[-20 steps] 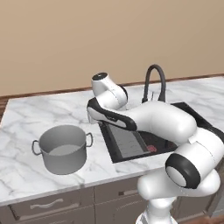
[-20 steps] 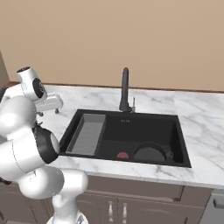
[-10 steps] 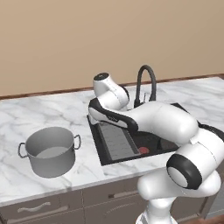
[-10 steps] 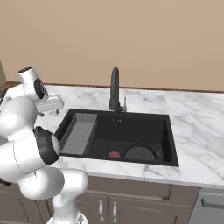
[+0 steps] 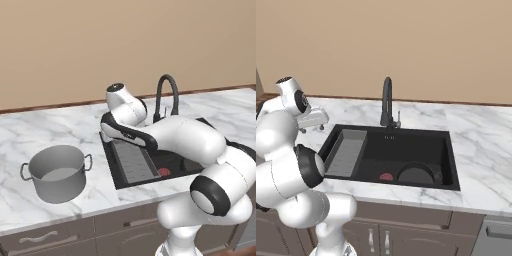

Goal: Pick the pot and pot and place them in the sink. Then turn on the water.

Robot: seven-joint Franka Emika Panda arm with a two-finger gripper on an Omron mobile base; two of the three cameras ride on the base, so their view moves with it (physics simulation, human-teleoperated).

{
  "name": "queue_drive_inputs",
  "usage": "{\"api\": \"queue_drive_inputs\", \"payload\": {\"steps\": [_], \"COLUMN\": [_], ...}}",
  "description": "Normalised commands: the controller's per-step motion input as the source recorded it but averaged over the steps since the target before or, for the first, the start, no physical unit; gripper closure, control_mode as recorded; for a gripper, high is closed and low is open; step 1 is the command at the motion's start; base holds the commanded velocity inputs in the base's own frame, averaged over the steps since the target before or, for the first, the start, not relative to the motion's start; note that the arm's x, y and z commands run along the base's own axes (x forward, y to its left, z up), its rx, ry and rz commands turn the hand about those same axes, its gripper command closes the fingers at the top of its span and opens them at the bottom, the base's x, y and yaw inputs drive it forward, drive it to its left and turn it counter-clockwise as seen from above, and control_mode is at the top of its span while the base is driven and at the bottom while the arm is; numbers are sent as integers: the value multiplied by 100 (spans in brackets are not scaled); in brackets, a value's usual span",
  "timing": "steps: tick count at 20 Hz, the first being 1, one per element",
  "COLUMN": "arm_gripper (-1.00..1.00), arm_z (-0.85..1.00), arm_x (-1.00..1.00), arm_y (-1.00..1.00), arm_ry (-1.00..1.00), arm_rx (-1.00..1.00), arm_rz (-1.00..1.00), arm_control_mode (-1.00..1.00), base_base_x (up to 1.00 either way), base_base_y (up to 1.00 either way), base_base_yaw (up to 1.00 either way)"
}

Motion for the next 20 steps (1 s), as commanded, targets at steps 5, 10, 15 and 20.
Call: {"api": "queue_drive_inputs", "payload": {"steps": [5,10,15,20], "arm_gripper": [-100,-100,-100,-100], "arm_z": [0,0,0,0], "arm_x": [0,0,0,0], "arm_y": [0,0,0,0], "arm_ry": [0,0,0,0], "arm_rx": [0,0,0,0], "arm_rz": [0,0,0,0], "arm_control_mode": [100,100,100,100], "base_base_x": [-4,-17,14,24], "base_base_y": [-57,-77,-30,0], "base_base_yaw": [2,0,2,2]}}
